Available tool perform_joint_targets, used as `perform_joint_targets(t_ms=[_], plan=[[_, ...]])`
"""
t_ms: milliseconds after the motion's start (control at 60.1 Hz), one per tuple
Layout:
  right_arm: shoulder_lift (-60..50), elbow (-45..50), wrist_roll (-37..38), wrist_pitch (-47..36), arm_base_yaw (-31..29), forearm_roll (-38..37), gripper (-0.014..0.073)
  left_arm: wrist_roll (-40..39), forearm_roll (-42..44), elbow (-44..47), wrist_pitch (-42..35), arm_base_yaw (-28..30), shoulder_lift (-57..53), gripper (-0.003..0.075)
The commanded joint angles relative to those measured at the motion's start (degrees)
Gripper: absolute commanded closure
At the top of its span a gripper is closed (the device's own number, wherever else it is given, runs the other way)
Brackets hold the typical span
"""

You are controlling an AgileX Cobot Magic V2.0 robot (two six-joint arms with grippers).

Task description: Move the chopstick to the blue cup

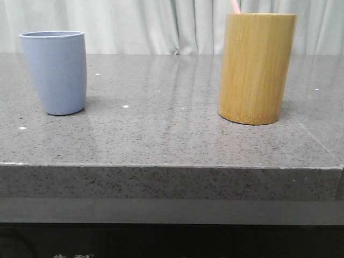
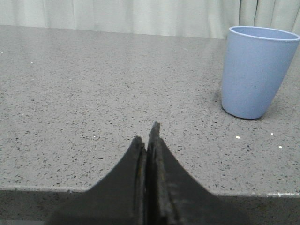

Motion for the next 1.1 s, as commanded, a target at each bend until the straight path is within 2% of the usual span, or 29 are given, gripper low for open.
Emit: perform_joint_targets(t_ms=[0,366,516,616,699,799,965,1081], plan=[[-1.18,-0.3,-0.34,-4.42,-0.3,-0.19,0.0716,-0.6,-0.48,0.45,-4.84,0.15,-1.45,0.0739],[-1.18,-0.31,-0.34,-5.4,-0.3,0.81,0.0716,-0.6,-0.48,0.45,-5.87,0.15,-1.45,0.0739],[-1.18,-1.15,-0.34,-9.64,-0.3,0.87,0.0716,-0.6,-0.48,0.18,-13.56,0.15,-1.45,0.0739],[-1.18,-5.48,-0.34,-9.96,-0.3,0.87,0.0716,-0.6,-0.48,-2.39,-17.24,0.15,-1.45,0.0739],[-1.04,-10.59,-0.34,-8.47,-0.3,0.82,0.0716,-0.6,-0.48,-7.78,-14.85,0.15,-1.05,0.0739],[1.18,-18.76,-0.34,-2.63,-0.3,0.82,0.0716,-0.6,0.03,-16.03,-9.02,0.15,1.18,0.0739],[12.29,-33.79,-0.34,7.95,-0.3,0.82,0.0716,-0.6,0.09,-29.88,1.29,0.15,11.45,0.0739],[20.19,-41.28,-0.34,11.86,-0.3,0.82,0.0716,-0.6,0.09,-35.9,5.73,0.15,19.66,0.0739]])
